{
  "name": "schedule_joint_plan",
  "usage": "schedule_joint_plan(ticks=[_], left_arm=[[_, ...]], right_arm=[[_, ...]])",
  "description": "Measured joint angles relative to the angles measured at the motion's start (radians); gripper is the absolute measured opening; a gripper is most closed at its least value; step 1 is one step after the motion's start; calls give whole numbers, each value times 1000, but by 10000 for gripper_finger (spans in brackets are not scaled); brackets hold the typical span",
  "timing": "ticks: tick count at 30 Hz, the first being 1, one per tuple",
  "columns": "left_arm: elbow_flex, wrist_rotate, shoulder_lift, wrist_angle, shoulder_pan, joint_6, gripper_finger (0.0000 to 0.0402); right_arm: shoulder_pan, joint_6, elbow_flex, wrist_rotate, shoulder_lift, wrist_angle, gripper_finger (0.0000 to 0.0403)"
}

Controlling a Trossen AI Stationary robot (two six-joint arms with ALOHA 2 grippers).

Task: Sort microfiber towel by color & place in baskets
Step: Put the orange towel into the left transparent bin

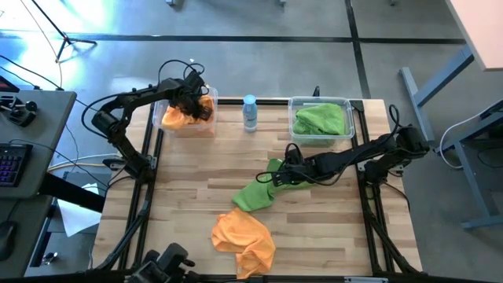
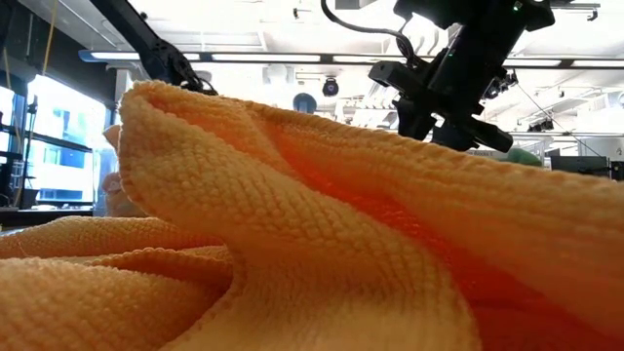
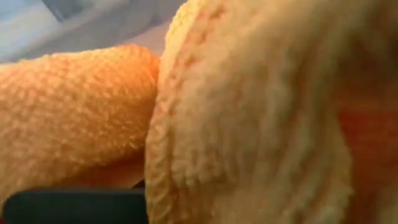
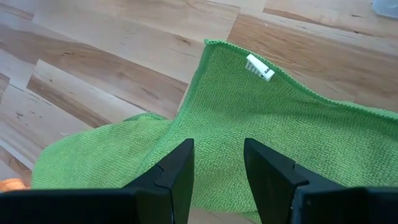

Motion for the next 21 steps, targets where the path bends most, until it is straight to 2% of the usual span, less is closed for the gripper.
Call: schedule_joint_plan(ticks=[6,15,21], left_arm=[[-2,-1,-135,4,0,8,112],[-1,-5,-345,-8,1,17,116],[0,-5,-409,-45,0,43,116]], right_arm=[[0,-1,0,0,0,0,135],[0,-1,0,1,0,0,135],[0,1,0,2,0,-1,135]])
